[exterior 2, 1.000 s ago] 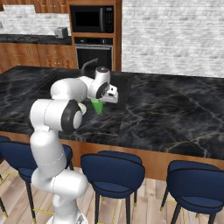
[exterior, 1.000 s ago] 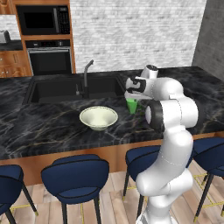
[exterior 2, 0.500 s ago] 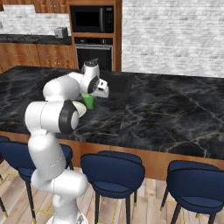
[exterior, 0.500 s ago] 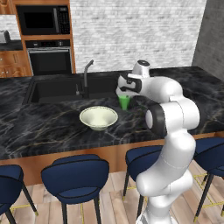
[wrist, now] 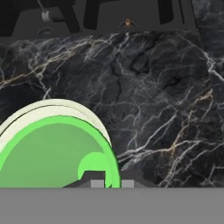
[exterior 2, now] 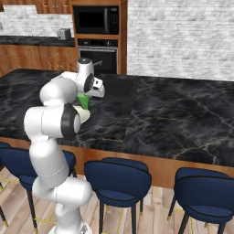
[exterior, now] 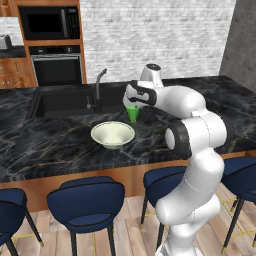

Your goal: Place the cup inside the bowl on the dining table and move the bowl to any counter.

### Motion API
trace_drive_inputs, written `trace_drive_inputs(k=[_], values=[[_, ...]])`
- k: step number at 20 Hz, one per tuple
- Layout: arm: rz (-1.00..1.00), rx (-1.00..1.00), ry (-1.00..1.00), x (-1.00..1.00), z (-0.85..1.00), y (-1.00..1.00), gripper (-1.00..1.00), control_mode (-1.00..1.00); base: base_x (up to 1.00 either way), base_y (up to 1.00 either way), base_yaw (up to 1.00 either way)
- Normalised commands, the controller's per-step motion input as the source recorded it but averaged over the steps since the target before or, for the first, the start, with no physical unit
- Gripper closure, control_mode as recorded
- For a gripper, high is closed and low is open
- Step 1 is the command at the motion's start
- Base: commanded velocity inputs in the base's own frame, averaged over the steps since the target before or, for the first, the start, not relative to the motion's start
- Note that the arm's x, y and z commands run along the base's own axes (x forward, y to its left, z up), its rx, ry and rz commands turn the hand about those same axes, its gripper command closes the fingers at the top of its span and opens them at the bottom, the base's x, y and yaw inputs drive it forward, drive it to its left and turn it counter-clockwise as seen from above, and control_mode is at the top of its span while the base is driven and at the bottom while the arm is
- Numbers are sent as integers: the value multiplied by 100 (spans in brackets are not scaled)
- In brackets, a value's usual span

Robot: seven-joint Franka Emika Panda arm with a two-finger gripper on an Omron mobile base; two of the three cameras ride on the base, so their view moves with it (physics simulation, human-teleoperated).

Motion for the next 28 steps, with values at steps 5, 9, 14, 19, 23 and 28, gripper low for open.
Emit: trace_drive_inputs(k=[5,9,14,19,23,28], values=[[0,0,6,0,0,47,100,-100,0,0,0],[0,0,4,0,-1,48,100,-100,0,0,0],[0,0,2,0,0,42,100,-100,0,0,0],[0,0,5,0,-13,18,100,-100,0,0,0],[0,0,7,0,-23,5,100,-100,0,0,0],[0,0,5,0,-33,0,100,-100,0,0,0]])
